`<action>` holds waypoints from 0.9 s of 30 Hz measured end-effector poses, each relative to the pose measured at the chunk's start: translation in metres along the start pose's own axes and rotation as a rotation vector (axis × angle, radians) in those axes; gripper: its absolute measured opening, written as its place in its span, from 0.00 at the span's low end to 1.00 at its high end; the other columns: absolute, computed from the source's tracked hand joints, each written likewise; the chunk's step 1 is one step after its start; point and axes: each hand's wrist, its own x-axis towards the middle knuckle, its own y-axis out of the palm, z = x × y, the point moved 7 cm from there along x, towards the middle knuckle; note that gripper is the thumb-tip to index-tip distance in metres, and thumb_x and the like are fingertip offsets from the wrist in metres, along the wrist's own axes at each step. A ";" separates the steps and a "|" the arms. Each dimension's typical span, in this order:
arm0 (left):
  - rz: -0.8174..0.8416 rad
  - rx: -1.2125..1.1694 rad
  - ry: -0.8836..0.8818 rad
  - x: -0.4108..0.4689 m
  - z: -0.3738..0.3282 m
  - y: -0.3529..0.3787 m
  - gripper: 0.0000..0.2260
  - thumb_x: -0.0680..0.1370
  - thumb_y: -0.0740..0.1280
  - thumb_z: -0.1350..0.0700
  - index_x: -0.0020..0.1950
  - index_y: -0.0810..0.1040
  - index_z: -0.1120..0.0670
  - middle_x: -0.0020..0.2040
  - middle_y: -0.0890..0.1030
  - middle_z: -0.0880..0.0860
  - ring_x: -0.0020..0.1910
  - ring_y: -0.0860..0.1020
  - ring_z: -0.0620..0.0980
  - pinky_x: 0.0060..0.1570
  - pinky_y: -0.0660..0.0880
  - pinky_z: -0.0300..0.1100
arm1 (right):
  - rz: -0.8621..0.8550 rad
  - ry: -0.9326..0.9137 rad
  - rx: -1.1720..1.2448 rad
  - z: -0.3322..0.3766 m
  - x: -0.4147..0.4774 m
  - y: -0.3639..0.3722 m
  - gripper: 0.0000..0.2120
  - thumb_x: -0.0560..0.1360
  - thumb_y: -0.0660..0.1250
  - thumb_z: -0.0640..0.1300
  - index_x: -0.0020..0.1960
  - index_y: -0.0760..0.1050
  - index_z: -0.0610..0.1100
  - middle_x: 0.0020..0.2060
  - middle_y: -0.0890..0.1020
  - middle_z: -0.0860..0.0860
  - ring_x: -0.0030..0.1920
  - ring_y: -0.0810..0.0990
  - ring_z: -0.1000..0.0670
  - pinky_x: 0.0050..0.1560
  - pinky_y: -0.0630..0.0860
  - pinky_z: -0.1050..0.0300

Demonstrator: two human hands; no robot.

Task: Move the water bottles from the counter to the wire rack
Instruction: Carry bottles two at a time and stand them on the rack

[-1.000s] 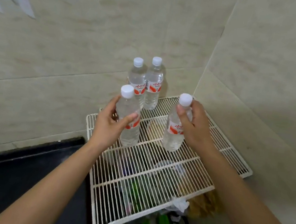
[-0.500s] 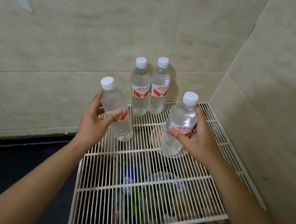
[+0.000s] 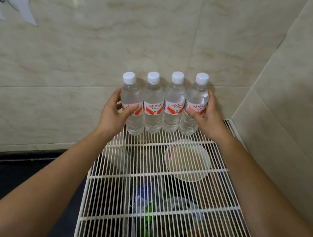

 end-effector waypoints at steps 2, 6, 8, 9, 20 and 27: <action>0.022 0.021 0.026 0.001 0.000 0.000 0.24 0.77 0.73 0.52 0.71 0.70 0.42 0.63 0.80 0.41 0.62 0.79 0.42 0.60 0.77 0.46 | 0.027 0.019 -0.010 0.003 0.002 0.000 0.42 0.76 0.73 0.52 0.79 0.49 0.62 0.75 0.69 0.54 0.73 0.71 0.51 0.74 0.68 0.37; 0.025 0.053 0.060 0.003 0.002 0.001 0.22 0.77 0.72 0.51 0.68 0.71 0.38 0.61 0.79 0.41 0.58 0.79 0.38 0.58 0.78 0.43 | 0.034 0.024 -0.059 0.006 0.006 0.002 0.44 0.79 0.71 0.49 0.82 0.43 0.55 0.79 0.63 0.51 0.72 0.64 0.55 0.76 0.63 0.43; 0.029 0.070 0.060 0.004 0.003 0.001 0.24 0.77 0.72 0.49 0.71 0.70 0.40 0.65 0.78 0.47 0.61 0.79 0.43 0.62 0.78 0.49 | 0.036 0.021 -0.078 0.007 0.007 0.003 0.45 0.79 0.70 0.49 0.82 0.42 0.55 0.79 0.61 0.50 0.73 0.64 0.53 0.77 0.63 0.40; 0.034 0.074 0.053 0.004 0.004 0.001 0.26 0.77 0.72 0.48 0.73 0.69 0.41 0.67 0.77 0.48 0.63 0.78 0.44 0.63 0.77 0.52 | 0.041 0.025 -0.072 0.007 0.007 0.004 0.45 0.79 0.70 0.49 0.82 0.41 0.56 0.79 0.62 0.50 0.74 0.65 0.52 0.76 0.63 0.38; -0.217 0.679 0.232 -0.081 -0.017 -0.065 0.35 0.82 0.60 0.40 0.83 0.50 0.55 0.83 0.52 0.58 0.82 0.52 0.55 0.78 0.54 0.52 | -0.523 -0.553 -0.466 0.066 -0.051 0.049 0.41 0.78 0.68 0.58 0.79 0.50 0.41 0.78 0.51 0.32 0.80 0.51 0.33 0.79 0.51 0.36; -0.495 1.103 0.131 -0.176 0.020 -0.172 0.30 0.83 0.58 0.44 0.79 0.61 0.61 0.79 0.60 0.66 0.79 0.59 0.65 0.73 0.62 0.64 | -0.182 -0.811 -0.414 0.125 -0.083 0.206 0.35 0.80 0.64 0.58 0.79 0.58 0.41 0.79 0.54 0.35 0.80 0.52 0.33 0.79 0.49 0.33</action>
